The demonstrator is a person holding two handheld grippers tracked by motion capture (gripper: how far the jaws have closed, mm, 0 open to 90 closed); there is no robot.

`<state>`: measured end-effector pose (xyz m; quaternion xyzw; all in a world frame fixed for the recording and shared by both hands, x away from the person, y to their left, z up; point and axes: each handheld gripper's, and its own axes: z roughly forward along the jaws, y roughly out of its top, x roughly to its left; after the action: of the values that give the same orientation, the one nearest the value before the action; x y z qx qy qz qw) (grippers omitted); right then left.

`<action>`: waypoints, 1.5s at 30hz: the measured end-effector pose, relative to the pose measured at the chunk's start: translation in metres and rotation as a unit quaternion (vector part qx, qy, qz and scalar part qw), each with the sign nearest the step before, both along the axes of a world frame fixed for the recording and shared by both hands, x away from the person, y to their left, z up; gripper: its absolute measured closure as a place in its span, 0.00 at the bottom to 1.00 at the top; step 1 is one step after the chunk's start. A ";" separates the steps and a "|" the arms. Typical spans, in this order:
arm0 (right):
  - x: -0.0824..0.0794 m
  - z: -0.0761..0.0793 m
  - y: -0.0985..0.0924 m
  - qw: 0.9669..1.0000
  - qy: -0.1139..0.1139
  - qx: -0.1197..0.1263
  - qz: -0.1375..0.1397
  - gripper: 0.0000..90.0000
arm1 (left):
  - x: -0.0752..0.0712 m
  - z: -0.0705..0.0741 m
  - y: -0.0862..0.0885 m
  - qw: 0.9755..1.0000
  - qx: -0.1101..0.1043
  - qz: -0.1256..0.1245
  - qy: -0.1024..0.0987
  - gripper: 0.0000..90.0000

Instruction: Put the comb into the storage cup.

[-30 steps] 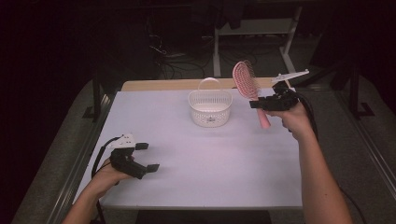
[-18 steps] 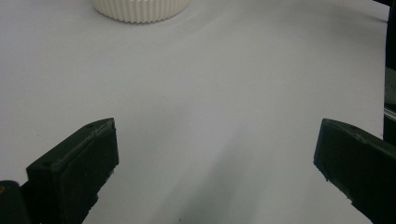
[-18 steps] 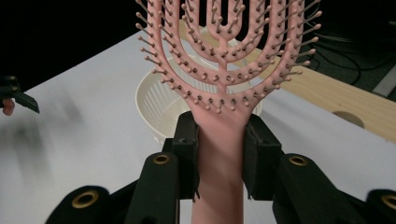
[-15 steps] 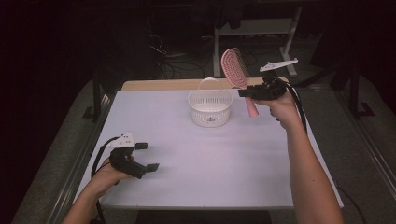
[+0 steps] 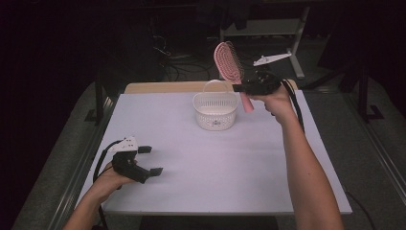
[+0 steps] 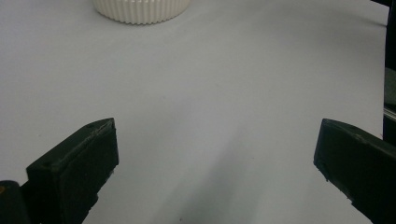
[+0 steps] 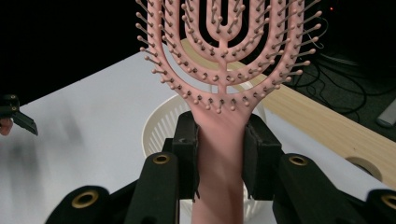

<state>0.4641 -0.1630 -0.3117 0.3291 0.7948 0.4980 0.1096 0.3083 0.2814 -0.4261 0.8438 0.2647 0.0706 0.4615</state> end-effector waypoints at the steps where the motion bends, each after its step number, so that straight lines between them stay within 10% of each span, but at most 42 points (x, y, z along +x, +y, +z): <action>1: 0.001 0.000 0.002 1.000 -0.002 0.000 0.001 0.76 | 0.000 0.000 0.000 1.000 0.000 0.000 0.000 0.00; 26: 0.033 -0.014 0.068 0.999 -0.022 -0.013 0.037 0.76 | 0.000 0.002 0.003 1.000 -0.009 -0.001 0.000 0.00; 45: 0.040 -0.047 0.091 0.995 -0.015 -0.082 0.061 0.76 | 0.000 0.002 0.003 1.000 -0.011 -0.003 0.000 0.00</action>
<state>0.5040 -0.0718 -0.3591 0.2625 0.8496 0.4421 0.1176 0.3078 0.2845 -0.4243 0.8395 0.2629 0.0667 0.4708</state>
